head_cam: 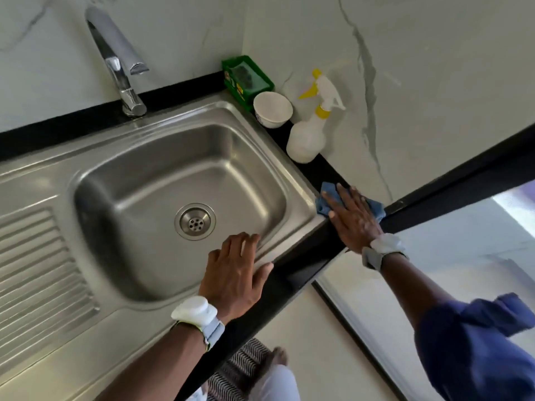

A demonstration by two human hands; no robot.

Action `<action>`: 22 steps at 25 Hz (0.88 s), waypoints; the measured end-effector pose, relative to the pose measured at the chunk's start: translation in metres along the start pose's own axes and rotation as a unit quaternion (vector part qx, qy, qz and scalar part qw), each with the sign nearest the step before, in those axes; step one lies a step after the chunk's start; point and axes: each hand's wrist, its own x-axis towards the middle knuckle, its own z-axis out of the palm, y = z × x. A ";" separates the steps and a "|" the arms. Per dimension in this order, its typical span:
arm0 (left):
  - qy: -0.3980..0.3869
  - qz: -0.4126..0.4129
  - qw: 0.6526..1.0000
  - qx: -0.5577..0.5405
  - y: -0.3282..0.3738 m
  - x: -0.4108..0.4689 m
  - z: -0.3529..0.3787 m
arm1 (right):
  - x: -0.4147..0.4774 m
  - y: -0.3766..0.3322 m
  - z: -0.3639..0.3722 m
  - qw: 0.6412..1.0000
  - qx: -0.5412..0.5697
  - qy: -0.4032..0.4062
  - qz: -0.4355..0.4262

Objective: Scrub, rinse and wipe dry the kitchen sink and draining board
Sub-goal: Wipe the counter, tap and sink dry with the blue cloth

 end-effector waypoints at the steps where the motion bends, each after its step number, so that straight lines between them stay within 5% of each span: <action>1: -0.002 0.000 1.000 -0.004 0.000 0.000 -0.001 | 0.003 0.001 0.006 1.000 -0.017 0.016 -0.019; 6: 0.006 -0.078 0.997 -0.006 0.013 -0.003 0.003 | 0.036 0.010 0.006 0.971 -0.046 0.053 -0.228; 9: 0.003 -0.131 0.991 -0.007 0.005 -0.001 0.003 | 0.046 -0.027 0.008 0.903 -0.072 0.011 -0.424; 11: 0.013 -0.188 0.982 -0.006 0.006 0.004 0.005 | 0.055 -0.040 0.011 0.875 -0.094 -0.010 -0.475; 17: 0.043 -0.280 0.959 0.006 0.002 0.004 0.006 | 0.131 -0.106 0.006 0.925 -0.116 -0.046 -0.358; 22: 0.135 -0.387 0.912 -0.004 -0.019 0.010 -0.005 | 0.054 -0.076 0.006 0.959 -0.048 0.004 -0.278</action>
